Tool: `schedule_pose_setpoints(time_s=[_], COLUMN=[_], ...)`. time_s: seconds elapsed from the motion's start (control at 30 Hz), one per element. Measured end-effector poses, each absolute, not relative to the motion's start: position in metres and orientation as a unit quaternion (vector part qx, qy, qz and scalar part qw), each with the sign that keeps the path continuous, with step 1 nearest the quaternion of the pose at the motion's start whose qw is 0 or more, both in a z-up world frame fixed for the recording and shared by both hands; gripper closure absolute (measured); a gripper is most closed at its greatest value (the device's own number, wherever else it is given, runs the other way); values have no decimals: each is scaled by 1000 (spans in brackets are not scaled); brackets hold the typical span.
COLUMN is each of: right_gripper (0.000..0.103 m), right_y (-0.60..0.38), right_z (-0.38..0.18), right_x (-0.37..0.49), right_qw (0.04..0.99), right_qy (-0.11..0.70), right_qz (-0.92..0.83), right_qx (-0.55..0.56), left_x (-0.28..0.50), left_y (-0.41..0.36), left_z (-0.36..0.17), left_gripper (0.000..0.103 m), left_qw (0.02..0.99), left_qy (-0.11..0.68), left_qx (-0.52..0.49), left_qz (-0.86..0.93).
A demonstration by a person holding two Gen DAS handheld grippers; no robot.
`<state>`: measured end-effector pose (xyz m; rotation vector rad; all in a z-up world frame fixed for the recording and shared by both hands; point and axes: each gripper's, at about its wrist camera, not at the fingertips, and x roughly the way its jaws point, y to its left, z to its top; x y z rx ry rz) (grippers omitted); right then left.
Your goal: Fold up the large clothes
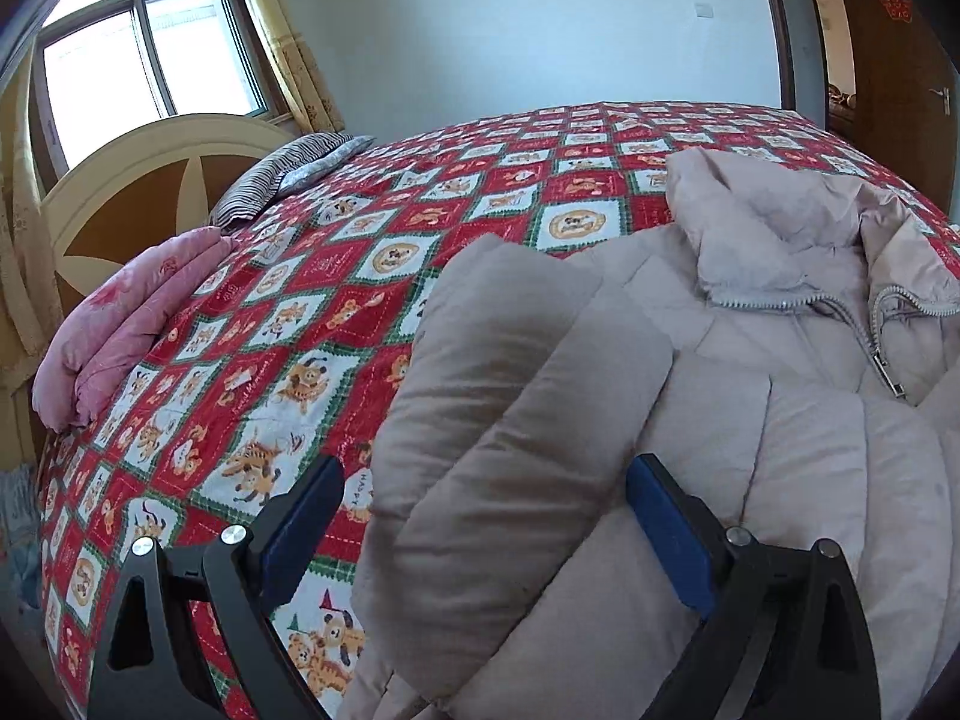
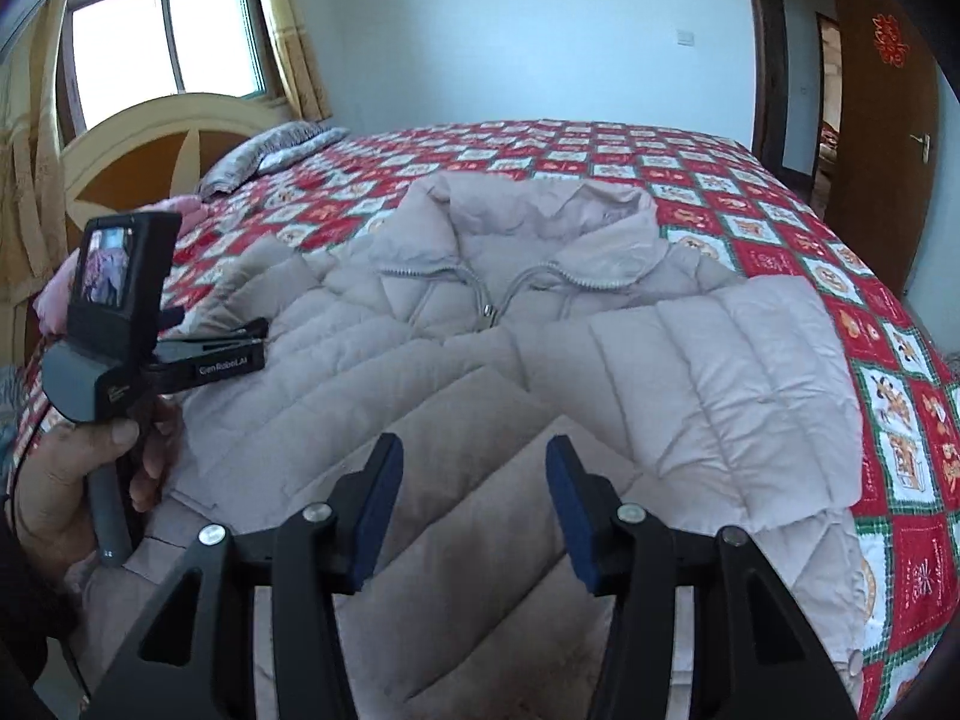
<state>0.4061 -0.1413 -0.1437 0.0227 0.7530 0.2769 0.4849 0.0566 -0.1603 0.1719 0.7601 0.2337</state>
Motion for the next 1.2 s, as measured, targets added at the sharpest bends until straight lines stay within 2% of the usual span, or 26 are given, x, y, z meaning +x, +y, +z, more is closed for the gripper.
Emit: schedule_pose_setpoints(time_s=[0.2,0.7,1.2], right_gripper=[52,52,52], right_y=[-145,-140,-133], right_z=[-177,-188,-191], right_x=[406,412,413], right_qw=[913,909,910], right_qy=[385,399,400], right_qz=[132,120,105], right_qx=[14,10,-9], left_x=[486,492,493], left_y=[59,65,64], left_z=[-172,-183,-188], left_gripper=[7,1,1], left_qw=[919,913,911], left_qy=[374,396,398], left_qx=[70,35,42], left_qz=[104,90,97])
